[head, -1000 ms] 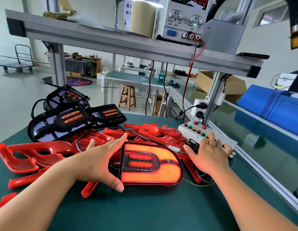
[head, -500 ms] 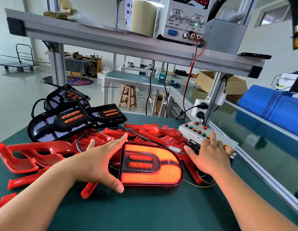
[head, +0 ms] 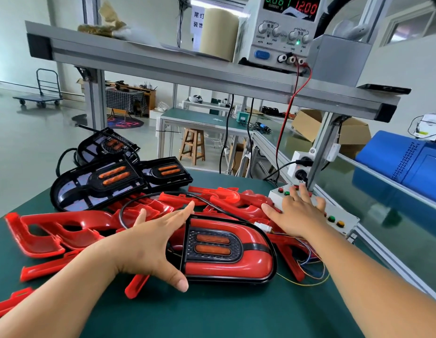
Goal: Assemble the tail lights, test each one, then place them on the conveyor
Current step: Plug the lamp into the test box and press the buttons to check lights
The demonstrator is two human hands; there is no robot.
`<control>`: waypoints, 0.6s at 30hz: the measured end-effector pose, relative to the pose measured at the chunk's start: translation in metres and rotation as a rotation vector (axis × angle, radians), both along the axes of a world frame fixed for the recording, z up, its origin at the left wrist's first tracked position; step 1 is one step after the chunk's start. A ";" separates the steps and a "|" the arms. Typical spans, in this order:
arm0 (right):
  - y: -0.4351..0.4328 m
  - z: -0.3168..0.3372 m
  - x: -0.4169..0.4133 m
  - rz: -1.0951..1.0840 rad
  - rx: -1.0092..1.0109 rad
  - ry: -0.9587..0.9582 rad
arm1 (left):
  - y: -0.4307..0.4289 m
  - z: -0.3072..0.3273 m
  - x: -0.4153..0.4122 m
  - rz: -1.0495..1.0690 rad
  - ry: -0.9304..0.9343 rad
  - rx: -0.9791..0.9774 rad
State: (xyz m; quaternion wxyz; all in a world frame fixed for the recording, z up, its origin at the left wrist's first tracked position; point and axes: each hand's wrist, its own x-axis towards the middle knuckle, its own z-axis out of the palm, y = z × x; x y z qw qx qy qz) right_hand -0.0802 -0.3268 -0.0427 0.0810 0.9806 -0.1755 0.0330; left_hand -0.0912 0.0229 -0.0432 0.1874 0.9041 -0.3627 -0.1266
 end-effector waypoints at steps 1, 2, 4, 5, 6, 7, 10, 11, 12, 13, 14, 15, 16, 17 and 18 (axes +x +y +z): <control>0.000 -0.001 0.004 0.002 0.001 0.020 | 0.000 0.000 0.000 0.002 0.002 0.000; -0.001 -0.001 0.008 0.002 0.007 0.038 | 0.000 0.000 0.000 0.004 0.005 -0.002; -0.002 -0.005 0.012 -0.001 0.016 0.063 | 0.000 0.000 0.000 0.005 0.009 -0.004; -0.002 -0.007 0.014 -0.001 0.011 0.068 | 0.000 0.000 0.000 0.003 0.009 -0.002; -0.003 -0.010 0.015 -0.001 0.000 0.068 | 0.000 0.000 0.000 0.002 0.008 0.002; -0.004 -0.012 0.015 -0.001 -0.012 0.064 | 0.000 0.000 0.001 0.003 0.005 0.004; -0.004 -0.017 0.016 -0.005 -0.010 0.050 | 0.001 -0.001 0.001 0.007 -0.002 0.001; -0.004 -0.017 0.016 -0.006 -0.003 0.045 | 0.001 -0.001 0.001 0.007 -0.002 0.000; -0.004 -0.018 0.016 -0.007 0.001 0.039 | 0.000 -0.001 0.002 0.007 -0.002 0.003; -0.004 -0.018 0.016 -0.007 0.004 0.036 | 0.000 -0.001 0.002 0.007 -0.002 0.006; -0.004 -0.018 0.016 -0.008 0.006 0.035 | 0.000 -0.002 0.001 0.009 -0.001 0.009; -0.003 -0.018 0.016 -0.009 0.007 0.035 | 0.000 -0.002 0.001 0.012 0.000 0.010; -0.003 -0.018 0.015 -0.009 0.009 0.035 | 0.000 -0.002 0.001 0.014 0.001 0.009; -0.002 -0.018 0.015 -0.011 0.012 0.034 | 0.000 -0.002 0.001 0.013 0.001 0.007; -0.002 -0.018 0.014 -0.015 0.014 0.033 | 0.001 -0.002 0.001 0.011 0.001 0.006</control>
